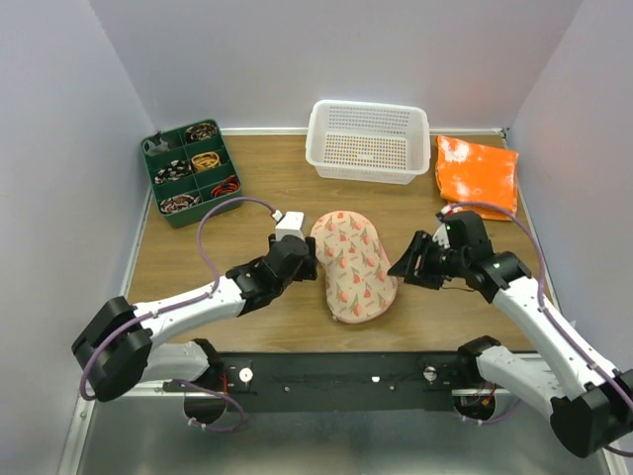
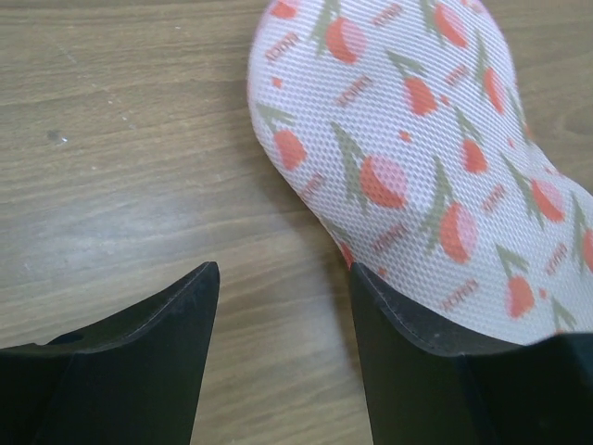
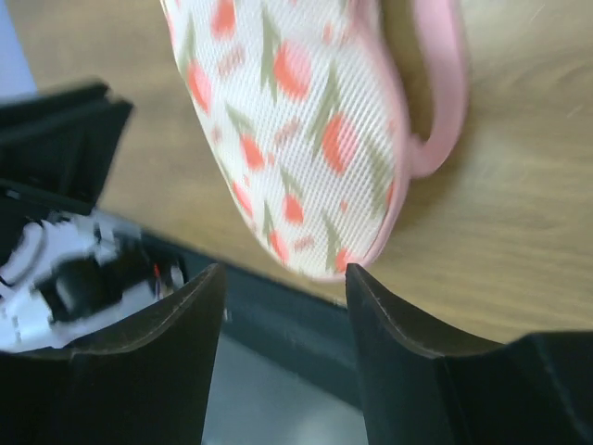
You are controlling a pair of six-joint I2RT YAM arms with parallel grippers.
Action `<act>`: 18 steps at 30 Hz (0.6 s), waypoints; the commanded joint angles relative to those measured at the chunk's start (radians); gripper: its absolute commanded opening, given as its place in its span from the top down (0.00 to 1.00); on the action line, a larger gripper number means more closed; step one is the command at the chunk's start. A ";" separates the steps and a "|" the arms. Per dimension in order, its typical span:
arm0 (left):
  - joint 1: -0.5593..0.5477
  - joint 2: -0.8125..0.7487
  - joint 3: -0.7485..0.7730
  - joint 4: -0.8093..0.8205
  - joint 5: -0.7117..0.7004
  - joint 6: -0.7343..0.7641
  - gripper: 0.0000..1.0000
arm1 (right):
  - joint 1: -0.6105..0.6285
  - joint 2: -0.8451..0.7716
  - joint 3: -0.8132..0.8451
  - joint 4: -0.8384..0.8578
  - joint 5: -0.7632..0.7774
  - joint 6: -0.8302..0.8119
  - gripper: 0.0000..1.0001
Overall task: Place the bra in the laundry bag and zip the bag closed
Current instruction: Adjust the laundry bag at the center of the board.
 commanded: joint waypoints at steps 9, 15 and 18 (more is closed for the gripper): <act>0.124 0.271 0.117 0.112 0.132 -0.091 0.32 | 0.000 0.336 0.089 0.271 0.436 0.117 0.36; 0.148 0.363 0.158 0.146 0.204 -0.119 0.32 | 0.000 0.496 0.182 0.260 0.494 0.036 0.36; 0.150 0.404 0.184 0.151 0.220 -0.112 0.32 | 0.012 0.531 0.164 0.262 0.453 0.017 0.37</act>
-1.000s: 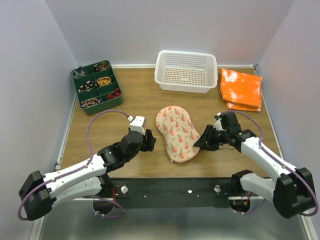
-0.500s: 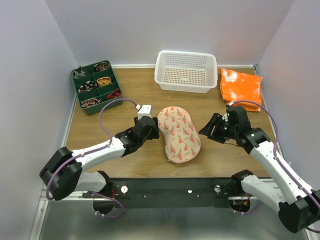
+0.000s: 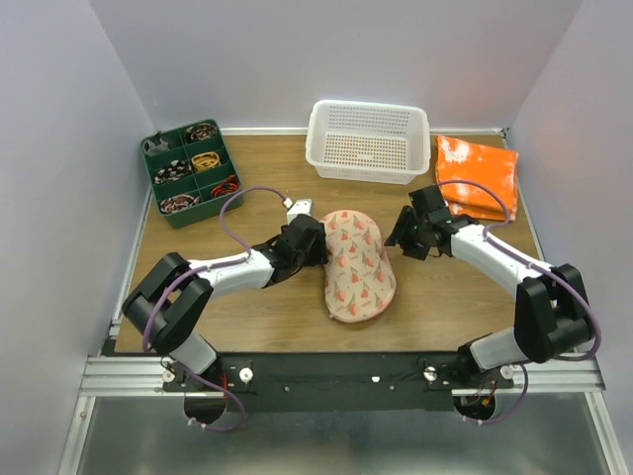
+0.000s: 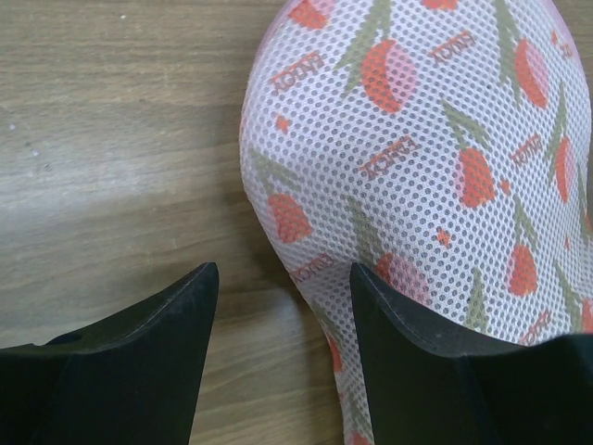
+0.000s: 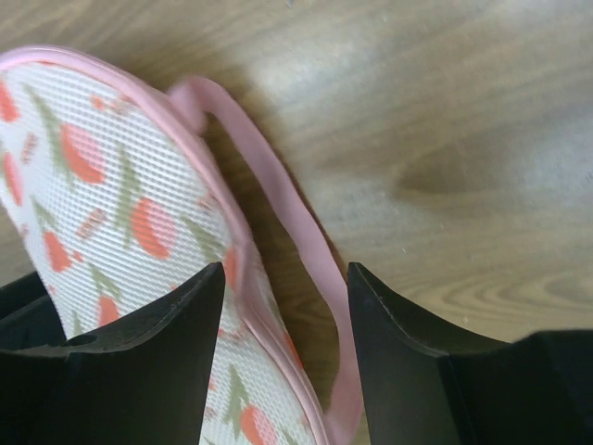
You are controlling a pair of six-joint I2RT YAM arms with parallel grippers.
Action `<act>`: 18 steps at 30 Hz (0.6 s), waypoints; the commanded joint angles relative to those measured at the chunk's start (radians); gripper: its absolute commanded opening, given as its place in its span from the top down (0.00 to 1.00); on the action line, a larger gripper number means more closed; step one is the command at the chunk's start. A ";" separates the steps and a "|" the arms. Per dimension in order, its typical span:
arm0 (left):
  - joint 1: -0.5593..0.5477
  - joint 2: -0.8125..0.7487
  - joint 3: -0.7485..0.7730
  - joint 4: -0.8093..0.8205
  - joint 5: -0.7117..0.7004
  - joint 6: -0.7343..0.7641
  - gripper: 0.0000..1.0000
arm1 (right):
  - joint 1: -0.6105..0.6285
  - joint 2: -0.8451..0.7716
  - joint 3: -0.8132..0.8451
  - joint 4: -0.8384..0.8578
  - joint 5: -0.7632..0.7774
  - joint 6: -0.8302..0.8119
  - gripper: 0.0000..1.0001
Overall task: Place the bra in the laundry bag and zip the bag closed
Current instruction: Adjust the laundry bag at the center of the board.
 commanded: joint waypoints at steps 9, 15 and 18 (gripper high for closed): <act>0.005 0.061 0.091 0.013 0.043 0.027 0.34 | 0.047 0.014 -0.073 0.061 0.006 -0.038 0.37; 0.005 -0.070 0.074 -0.040 0.018 0.066 0.01 | 0.047 -0.031 0.012 -0.002 0.115 -0.026 0.32; 0.005 -0.160 0.102 -0.122 -0.006 0.116 0.01 | 0.047 -0.065 0.071 -0.024 0.209 -0.050 0.27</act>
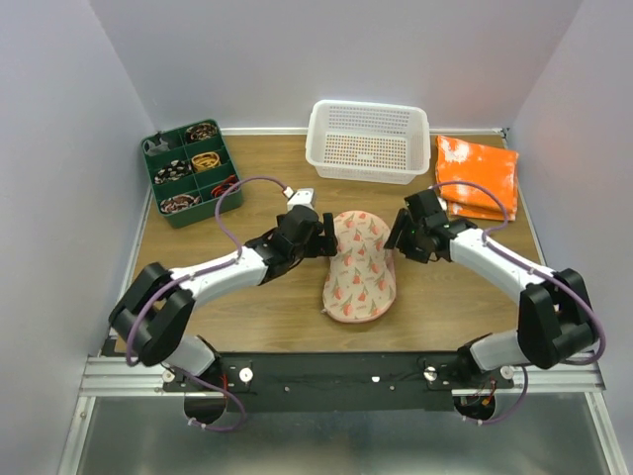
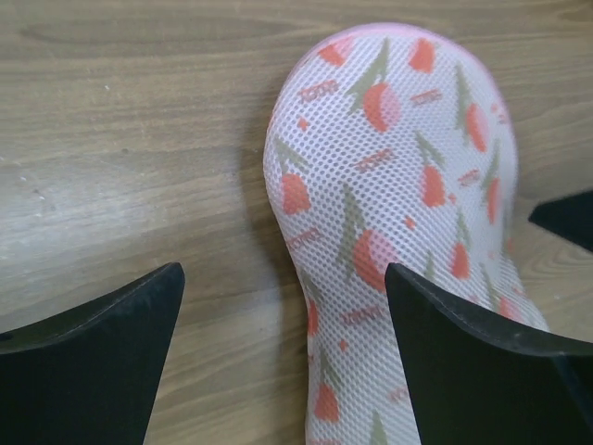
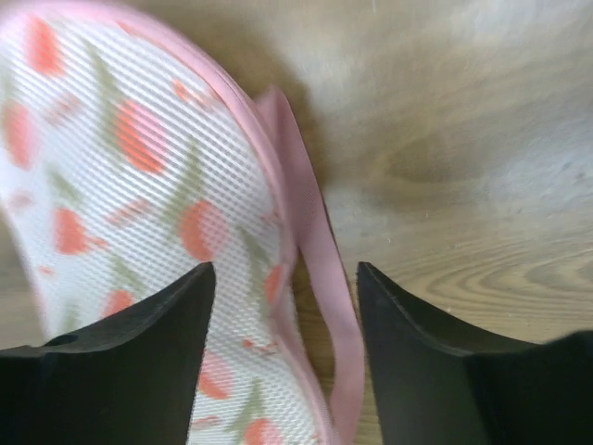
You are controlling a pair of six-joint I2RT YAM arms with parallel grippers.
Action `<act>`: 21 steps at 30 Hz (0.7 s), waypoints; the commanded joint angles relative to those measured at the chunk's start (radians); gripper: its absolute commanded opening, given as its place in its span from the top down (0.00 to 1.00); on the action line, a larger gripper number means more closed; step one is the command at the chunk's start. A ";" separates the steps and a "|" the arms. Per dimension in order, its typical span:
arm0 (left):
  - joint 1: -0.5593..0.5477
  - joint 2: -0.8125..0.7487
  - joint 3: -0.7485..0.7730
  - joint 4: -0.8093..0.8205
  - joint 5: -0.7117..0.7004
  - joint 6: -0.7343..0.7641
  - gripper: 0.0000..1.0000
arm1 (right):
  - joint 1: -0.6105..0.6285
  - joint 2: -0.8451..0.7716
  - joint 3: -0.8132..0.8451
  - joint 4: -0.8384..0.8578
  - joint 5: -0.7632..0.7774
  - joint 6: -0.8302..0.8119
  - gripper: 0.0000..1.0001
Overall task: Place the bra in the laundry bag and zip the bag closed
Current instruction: Adjust the laundry bag at the center of the board, then reset both arms
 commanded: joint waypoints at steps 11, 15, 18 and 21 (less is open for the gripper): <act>0.046 -0.288 0.327 -0.383 -0.139 0.336 0.01 | -0.001 -0.150 0.114 0.165 0.518 -0.369 0.24; 0.084 -0.312 0.361 -0.396 -0.095 0.372 0.01 | 0.000 -0.268 0.036 0.336 0.564 -0.504 0.23; 0.131 -0.334 0.365 -0.391 -0.046 0.381 0.01 | 0.000 -0.393 -0.030 0.442 0.570 -0.582 0.21; 0.171 -0.349 0.355 -0.388 -0.027 0.392 0.01 | -0.001 -0.467 -0.057 0.507 0.590 -0.619 0.19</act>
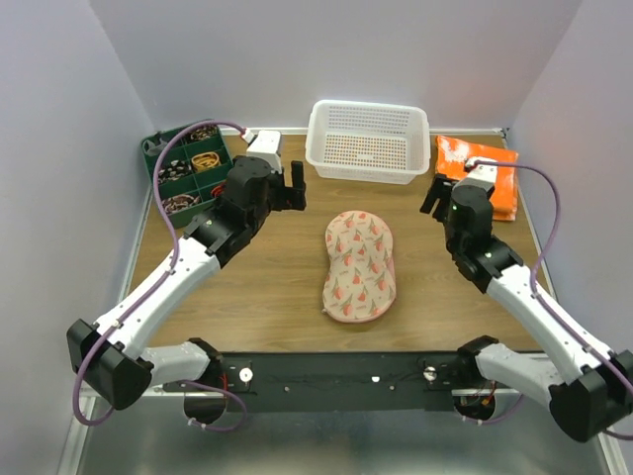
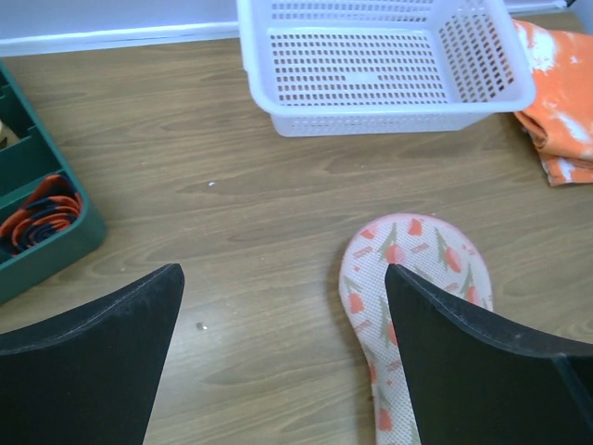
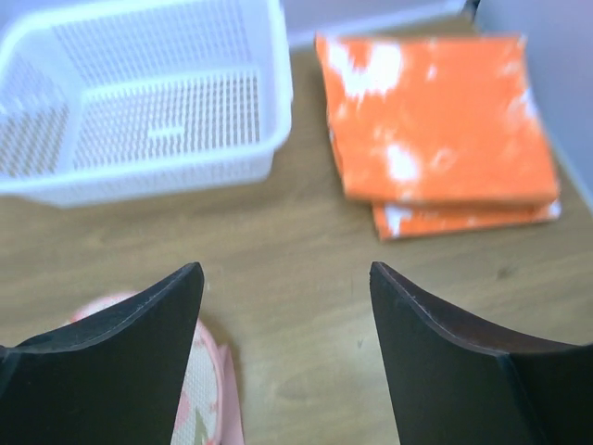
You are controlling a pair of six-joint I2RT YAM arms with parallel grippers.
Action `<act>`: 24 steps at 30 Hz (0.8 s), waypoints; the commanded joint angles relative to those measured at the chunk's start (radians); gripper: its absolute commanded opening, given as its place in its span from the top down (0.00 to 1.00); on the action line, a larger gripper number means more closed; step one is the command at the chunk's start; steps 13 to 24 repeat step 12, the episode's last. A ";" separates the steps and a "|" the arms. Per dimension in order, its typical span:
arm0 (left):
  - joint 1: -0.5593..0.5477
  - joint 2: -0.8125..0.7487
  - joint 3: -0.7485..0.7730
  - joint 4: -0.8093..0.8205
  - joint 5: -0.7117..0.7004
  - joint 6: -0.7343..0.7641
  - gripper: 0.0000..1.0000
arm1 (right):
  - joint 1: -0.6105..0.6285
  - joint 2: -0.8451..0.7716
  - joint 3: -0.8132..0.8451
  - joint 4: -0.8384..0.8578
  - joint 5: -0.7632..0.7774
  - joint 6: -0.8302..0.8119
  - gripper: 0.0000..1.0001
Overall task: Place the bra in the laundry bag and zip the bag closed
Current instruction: Reset both arms
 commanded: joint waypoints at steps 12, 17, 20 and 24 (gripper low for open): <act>0.118 -0.067 -0.067 -0.001 0.060 0.039 0.01 | -0.008 -0.057 -0.084 0.180 0.169 -0.145 0.17; 0.118 -0.067 -0.067 -0.001 0.060 0.039 0.01 | -0.008 -0.057 -0.084 0.180 0.169 -0.145 0.17; 0.118 -0.067 -0.067 -0.001 0.060 0.039 0.01 | -0.008 -0.057 -0.084 0.180 0.169 -0.145 0.17; 0.118 -0.067 -0.067 -0.001 0.060 0.039 0.01 | -0.008 -0.057 -0.084 0.180 0.169 -0.145 0.17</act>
